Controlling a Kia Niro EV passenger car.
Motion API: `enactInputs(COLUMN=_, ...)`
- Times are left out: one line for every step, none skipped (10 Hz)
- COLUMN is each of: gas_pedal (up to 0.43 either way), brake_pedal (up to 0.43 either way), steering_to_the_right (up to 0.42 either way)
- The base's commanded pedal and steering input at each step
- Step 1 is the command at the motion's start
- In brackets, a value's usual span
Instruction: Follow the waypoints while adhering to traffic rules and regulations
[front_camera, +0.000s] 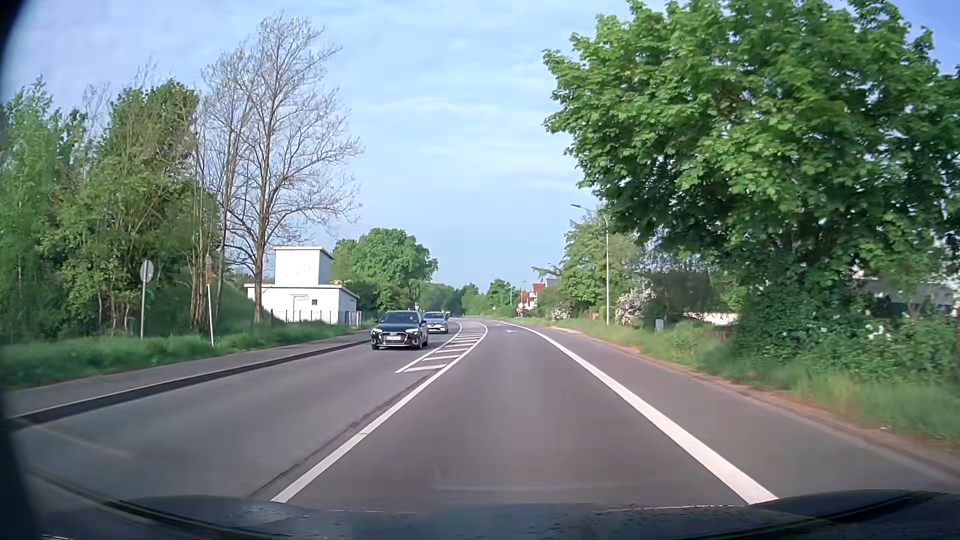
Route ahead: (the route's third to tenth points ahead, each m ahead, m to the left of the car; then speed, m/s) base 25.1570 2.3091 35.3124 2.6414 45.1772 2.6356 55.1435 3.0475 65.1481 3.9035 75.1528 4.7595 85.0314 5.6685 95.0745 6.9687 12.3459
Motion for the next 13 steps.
enactInputs(gas_pedal=0.11, brake_pedal=0.0, steering_to_the_right=-0.001)
enactInputs(gas_pedal=0.11, brake_pedal=0.0, steering_to_the_right=-0.001)
enactInputs(gas_pedal=0.11, brake_pedal=0.0, steering_to_the_right=-0.001)
enactInputs(gas_pedal=0.11, brake_pedal=0.0, steering_to_the_right=-0.001)
enactInputs(gas_pedal=0.11, brake_pedal=0.0, steering_to_the_right=-0.001)
enactInputs(gas_pedal=0.11, brake_pedal=0.0, steering_to_the_right=-0.001)
enactInputs(gas_pedal=0.11, brake_pedal=0.0, steering_to_the_right=-0.002)
enactInputs(gas_pedal=0.11, brake_pedal=0.0, steering_to_the_right=-0.002)
enactInputs(gas_pedal=0.11, brake_pedal=0.0, steering_to_the_right=-0.003)
enactInputs(gas_pedal=0.11, brake_pedal=0.0, steering_to_the_right=-0.004)
enactInputs(gas_pedal=0.11, brake_pedal=0.0, steering_to_the_right=-0.005)
enactInputs(gas_pedal=0.11, brake_pedal=0.0, steering_to_the_right=-0.005)
enactInputs(gas_pedal=0.11, brake_pedal=0.0, steering_to_the_right=-0.006)
